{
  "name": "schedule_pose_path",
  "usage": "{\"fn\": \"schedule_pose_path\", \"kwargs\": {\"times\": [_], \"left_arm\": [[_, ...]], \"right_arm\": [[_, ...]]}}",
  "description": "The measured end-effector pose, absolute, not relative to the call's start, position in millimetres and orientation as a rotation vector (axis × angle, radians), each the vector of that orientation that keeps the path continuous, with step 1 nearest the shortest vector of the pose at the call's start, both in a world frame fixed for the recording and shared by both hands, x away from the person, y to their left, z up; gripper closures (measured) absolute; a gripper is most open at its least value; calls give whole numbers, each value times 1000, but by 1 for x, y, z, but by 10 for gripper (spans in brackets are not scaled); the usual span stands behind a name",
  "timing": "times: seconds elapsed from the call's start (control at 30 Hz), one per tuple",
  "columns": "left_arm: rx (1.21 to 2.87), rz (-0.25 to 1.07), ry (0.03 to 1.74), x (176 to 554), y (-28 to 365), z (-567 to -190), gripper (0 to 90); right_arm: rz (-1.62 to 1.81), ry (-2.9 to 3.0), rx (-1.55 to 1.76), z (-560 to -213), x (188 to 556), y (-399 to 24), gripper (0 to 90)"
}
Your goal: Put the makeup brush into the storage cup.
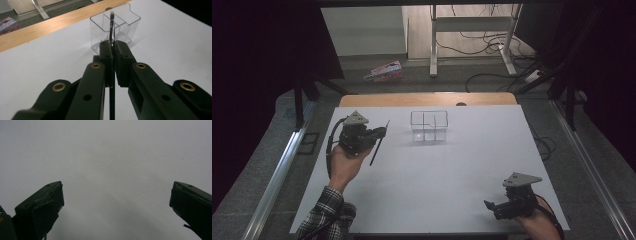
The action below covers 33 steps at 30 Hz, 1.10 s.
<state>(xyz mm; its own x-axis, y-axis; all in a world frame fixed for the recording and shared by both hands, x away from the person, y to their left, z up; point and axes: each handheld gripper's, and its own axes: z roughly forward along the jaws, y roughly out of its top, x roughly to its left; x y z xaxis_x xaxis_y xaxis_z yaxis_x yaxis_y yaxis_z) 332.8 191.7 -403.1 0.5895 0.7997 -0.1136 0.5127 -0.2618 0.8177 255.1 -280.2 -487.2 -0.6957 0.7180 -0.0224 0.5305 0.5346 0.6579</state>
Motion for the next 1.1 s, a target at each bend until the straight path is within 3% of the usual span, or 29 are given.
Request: {"fn": "schedule_pose_path", "kwargs": {"times": [1.1], "left_arm": [[1853, 466, 995, 368, 163, -388, 860]], "right_arm": [[918, 2500, 1029, -488, 255, -279, 0]]}}
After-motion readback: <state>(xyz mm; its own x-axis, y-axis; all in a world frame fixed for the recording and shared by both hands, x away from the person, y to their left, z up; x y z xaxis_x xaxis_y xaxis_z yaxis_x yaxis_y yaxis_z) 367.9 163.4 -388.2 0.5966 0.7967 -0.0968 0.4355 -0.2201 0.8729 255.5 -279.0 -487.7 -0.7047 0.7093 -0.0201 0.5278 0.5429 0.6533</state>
